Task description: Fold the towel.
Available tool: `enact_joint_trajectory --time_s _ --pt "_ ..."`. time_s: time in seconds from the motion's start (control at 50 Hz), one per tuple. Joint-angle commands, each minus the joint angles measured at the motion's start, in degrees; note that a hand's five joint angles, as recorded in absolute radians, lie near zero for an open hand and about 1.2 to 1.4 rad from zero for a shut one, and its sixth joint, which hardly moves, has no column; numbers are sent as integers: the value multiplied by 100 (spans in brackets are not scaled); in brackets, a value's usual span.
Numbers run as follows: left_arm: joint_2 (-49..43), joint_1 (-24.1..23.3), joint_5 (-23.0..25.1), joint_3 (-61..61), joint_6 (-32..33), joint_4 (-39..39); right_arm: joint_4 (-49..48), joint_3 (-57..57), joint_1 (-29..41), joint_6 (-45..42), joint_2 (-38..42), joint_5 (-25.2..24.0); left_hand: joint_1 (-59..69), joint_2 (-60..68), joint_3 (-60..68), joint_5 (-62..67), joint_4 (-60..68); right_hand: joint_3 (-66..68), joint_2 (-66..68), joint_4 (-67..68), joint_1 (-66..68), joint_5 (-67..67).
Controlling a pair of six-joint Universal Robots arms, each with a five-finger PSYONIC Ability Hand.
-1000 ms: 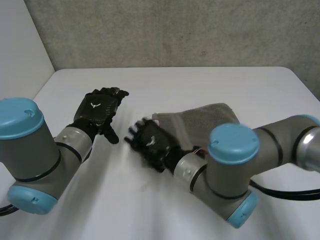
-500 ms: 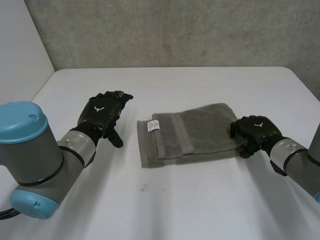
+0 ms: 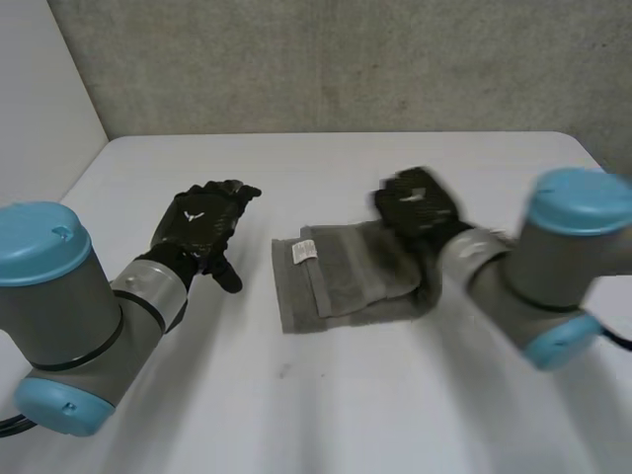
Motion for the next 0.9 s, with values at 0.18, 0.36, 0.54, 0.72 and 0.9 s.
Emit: enact_joint_trajectory --time_s 0.18,0.36,0.54,0.72,0.9 --pt "121 58 3 -154 -4 9 710 -521 1327 -630 906 -267 -29 52 40 -147 46 1194 1223 1170 193 1337" --pt "121 67 21 -58 -4 79 666 -223 1065 265 308 -215 -29 52 40 -147 46 -5377 -5348 -5400 -6378 -5233" --pt "42 -91 21 364 -4 246 710 155 677 1102 -202 -162 122 203 191 4 197 -5806 -5777 -5830 -6807 -5663" --pt "-668 -846 -23 1680 -275 194 737 569 -394 2734 -905 -30 1009 1091 1079 892 1085 -5806 -5777 -5830 -6807 -5663" --pt "-2006 -1304 -14 3036 -883 -545 1307 165 -773 3000 -502 198 879 960 948 761 954 -5806 -5777 -5830 -6807 -5663"
